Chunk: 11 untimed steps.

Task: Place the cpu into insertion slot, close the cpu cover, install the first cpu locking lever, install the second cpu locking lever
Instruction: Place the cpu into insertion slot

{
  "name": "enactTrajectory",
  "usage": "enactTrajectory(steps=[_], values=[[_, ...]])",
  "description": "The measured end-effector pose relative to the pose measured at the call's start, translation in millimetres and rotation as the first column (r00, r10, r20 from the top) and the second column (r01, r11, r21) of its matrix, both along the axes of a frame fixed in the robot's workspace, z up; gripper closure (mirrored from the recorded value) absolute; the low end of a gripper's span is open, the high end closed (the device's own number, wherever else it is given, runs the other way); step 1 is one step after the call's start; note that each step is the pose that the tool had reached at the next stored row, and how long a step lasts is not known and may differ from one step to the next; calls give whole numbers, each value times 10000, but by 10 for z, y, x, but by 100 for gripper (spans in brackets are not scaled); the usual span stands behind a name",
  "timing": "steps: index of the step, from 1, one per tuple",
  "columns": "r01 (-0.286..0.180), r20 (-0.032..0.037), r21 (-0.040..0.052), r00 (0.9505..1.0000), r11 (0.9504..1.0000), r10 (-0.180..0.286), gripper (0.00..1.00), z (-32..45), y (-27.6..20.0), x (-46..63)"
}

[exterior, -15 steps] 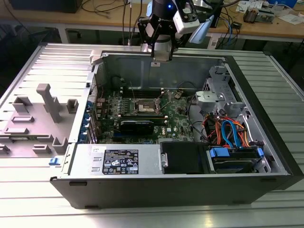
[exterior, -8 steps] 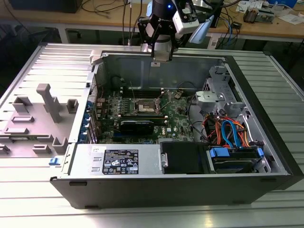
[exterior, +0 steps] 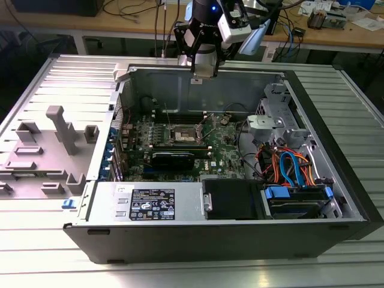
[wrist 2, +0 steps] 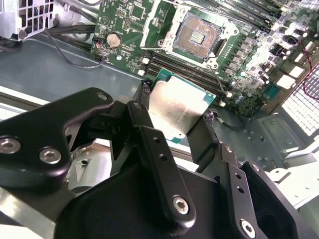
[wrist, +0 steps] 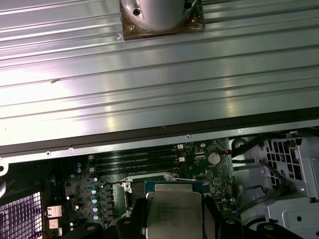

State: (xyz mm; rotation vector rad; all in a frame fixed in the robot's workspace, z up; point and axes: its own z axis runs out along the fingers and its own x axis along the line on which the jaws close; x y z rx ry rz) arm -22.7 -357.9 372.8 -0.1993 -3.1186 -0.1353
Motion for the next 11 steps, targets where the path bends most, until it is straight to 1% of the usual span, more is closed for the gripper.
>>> enactTrajectory(steps=[11], values=[[108,-1,-3,9999,9999,-108,46,-1,-6,0]])
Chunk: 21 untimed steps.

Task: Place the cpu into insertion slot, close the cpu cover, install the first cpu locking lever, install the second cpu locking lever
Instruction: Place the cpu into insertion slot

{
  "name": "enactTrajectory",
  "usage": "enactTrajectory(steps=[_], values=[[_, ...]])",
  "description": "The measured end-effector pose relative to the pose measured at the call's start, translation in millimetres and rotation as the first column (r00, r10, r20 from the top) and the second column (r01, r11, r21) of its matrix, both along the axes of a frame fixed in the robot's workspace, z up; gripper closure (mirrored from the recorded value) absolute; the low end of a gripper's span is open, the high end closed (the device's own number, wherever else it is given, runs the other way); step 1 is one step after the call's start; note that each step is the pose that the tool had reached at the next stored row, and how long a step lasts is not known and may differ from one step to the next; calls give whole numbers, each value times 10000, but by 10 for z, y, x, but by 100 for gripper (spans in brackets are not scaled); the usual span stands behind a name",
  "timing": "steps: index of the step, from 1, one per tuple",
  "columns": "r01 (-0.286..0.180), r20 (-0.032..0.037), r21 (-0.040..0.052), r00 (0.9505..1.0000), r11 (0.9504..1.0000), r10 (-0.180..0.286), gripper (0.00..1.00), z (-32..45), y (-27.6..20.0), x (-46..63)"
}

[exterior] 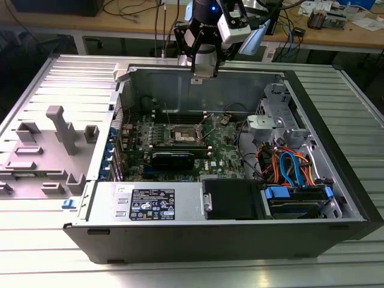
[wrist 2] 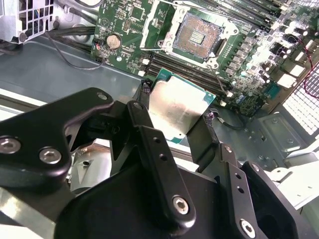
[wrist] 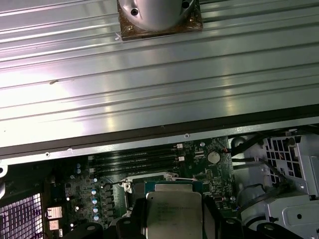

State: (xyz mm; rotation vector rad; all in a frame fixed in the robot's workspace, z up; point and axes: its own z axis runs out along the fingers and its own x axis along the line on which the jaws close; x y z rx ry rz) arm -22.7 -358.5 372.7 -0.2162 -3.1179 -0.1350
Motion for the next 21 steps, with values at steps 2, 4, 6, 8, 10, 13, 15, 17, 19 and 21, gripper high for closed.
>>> enactTrajectory(steps=[2,4,6,8,10,13,15,17,19,21], values=[[0,0,0,10000,10000,0,46,0,0,0],[0,0,0,10000,10000,0,46,0,0,0],[11,0,0,10000,10000,-11,46,-1,0,0],[42,1,1,10000,10000,-42,46,-1,0,1],[76,1,1,10000,10000,-76,46,-1,-1,1],[117,0,-1,9999,9999,-117,46,-1,-1,1],[311,1,-3,9995,9995,-311,46,-1,-1,3],[423,0,-8,9991,9991,-423,46,-1,-1,3],[596,0,-7,9982,9982,-596,46,-3,-2,4],[680,0,-7,9977,9977,-680,46,-3,-3,4]])
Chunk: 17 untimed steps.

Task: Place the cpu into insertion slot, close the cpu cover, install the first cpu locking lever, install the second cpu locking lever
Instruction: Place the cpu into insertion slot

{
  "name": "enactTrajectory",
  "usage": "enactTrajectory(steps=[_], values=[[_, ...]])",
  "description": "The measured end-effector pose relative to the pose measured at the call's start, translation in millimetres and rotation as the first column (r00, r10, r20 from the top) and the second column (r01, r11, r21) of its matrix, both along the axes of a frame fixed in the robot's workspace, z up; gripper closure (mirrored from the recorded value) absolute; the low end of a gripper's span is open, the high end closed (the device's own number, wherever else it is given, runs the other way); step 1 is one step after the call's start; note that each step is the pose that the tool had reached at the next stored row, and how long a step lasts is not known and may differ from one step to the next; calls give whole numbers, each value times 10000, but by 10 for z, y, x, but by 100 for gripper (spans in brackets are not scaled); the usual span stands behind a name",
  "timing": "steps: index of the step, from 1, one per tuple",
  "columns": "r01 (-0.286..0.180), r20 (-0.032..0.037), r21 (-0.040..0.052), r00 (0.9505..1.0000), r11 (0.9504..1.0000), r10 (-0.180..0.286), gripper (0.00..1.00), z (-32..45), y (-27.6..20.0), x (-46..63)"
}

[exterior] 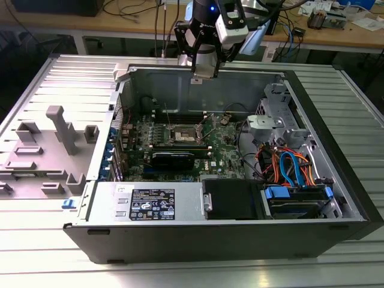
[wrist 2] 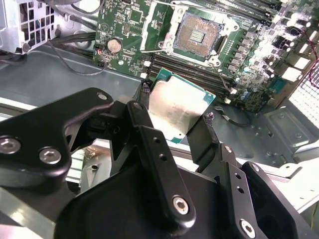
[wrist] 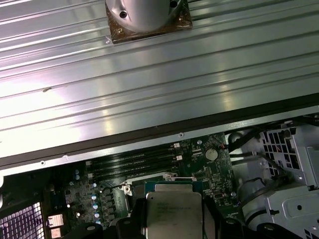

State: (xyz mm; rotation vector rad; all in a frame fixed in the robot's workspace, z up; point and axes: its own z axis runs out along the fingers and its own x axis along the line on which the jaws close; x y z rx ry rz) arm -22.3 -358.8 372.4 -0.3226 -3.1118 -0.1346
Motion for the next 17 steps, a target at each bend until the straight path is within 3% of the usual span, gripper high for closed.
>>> enactTrajectory(steps=[17], values=[[123,0,-1,9999,9999,-123,46,-1,-3,0]])
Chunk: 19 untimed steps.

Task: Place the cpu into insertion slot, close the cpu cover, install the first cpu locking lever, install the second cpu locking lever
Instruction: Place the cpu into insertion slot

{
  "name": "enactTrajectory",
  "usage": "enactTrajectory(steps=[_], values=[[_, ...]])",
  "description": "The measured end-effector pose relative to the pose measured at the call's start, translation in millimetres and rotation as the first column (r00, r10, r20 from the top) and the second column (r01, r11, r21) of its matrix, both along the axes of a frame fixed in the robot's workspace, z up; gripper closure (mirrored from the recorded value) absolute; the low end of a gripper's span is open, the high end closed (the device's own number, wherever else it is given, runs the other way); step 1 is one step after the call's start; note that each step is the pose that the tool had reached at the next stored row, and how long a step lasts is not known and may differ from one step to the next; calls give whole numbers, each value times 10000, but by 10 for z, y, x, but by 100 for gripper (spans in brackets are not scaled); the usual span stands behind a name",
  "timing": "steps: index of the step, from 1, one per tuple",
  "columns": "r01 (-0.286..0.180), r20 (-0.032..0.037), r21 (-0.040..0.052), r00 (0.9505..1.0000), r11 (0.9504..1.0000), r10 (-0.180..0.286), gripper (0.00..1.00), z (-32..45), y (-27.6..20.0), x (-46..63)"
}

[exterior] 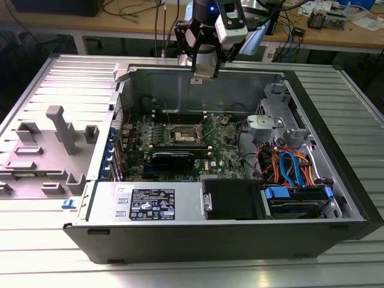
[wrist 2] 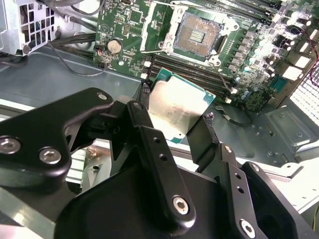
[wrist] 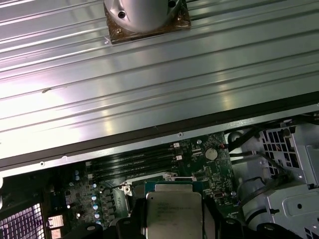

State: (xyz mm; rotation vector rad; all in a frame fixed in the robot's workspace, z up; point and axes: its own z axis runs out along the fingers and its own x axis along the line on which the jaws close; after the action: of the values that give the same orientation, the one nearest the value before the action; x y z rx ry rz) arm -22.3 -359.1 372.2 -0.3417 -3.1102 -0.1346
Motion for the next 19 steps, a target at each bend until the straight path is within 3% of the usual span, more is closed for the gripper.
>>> enactTrajectory(steps=[4,9,15,19], values=[[243,1,3,9997,9997,-243,46,-6,-3,-1],[343,1,2,9994,9994,-343,46,-21,-56,-1],[873,0,0,9962,9962,-873,46,-36,-59,0],[925,1,1,9957,9957,-925,46,-39,-60,0]])
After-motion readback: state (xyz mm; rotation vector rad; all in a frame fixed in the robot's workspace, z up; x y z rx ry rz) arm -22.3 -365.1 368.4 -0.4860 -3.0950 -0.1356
